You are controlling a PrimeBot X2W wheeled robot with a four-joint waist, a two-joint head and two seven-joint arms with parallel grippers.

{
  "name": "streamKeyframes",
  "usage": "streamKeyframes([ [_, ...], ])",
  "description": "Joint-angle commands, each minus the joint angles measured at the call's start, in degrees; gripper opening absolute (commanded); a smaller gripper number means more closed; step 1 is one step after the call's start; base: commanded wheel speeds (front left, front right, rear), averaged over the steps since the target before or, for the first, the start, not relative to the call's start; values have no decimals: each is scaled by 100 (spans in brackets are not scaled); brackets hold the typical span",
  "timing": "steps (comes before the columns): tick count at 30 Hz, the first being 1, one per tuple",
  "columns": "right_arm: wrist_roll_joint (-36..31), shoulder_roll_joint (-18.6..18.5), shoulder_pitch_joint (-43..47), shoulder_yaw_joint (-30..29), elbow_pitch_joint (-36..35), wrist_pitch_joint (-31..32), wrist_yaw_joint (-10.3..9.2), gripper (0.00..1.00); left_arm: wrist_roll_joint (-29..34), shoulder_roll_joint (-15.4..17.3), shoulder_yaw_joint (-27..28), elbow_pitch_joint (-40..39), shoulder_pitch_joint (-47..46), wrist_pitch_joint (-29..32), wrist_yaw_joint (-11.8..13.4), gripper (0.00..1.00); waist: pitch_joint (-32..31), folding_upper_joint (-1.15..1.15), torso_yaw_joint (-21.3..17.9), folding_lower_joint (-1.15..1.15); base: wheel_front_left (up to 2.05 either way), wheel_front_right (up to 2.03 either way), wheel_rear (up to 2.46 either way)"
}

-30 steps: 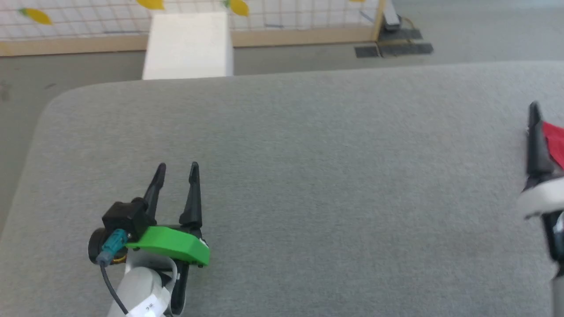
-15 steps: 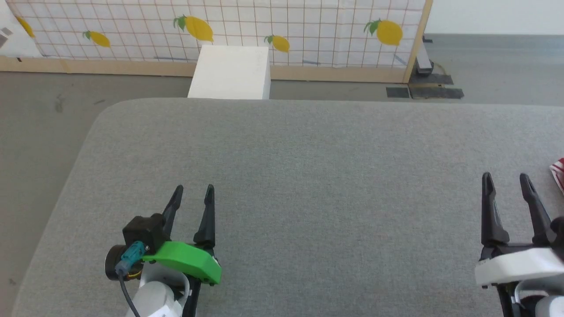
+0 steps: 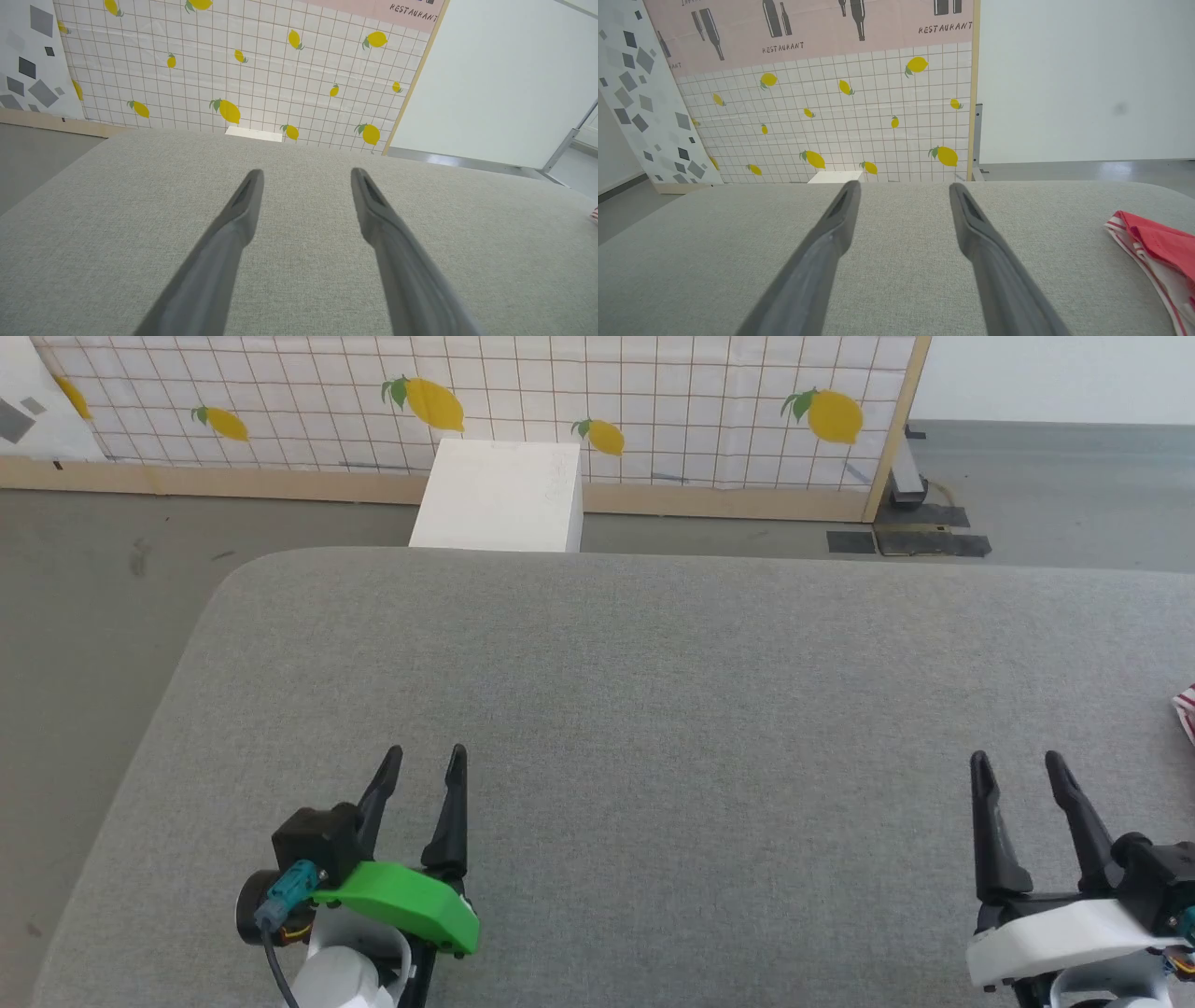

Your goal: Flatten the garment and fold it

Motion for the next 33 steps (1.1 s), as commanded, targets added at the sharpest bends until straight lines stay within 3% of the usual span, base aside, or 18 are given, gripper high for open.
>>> streamKeyframes([
  [1, 66, 11, 100, 36, -10, -8, -9, 100, -37, -27, -20, -6, 60, -27, 43, 100, 0, 0, -1, 0, 0, 0, 0],
  [8, 156, 12, 44, 90, 154, -90, -9, 100, -71, -27, -64, 8, 51, -27, 68, 100, 27, 0, 13, 0, 0, 0, 0],
  [9, 133, 1, 22, 87, 162, -58, 0, 0, -48, -2, -68, 3, 1, 0, 45, 0, 27, 0, 14, 0, 0, 0, 0],
  [33, 50, 1, -15, 131, 163, 32, -1, 0, 98, -2, -27, -155, 73, 134, 98, 0, 27, 0, -24, 0, 0, 0, 0],
])
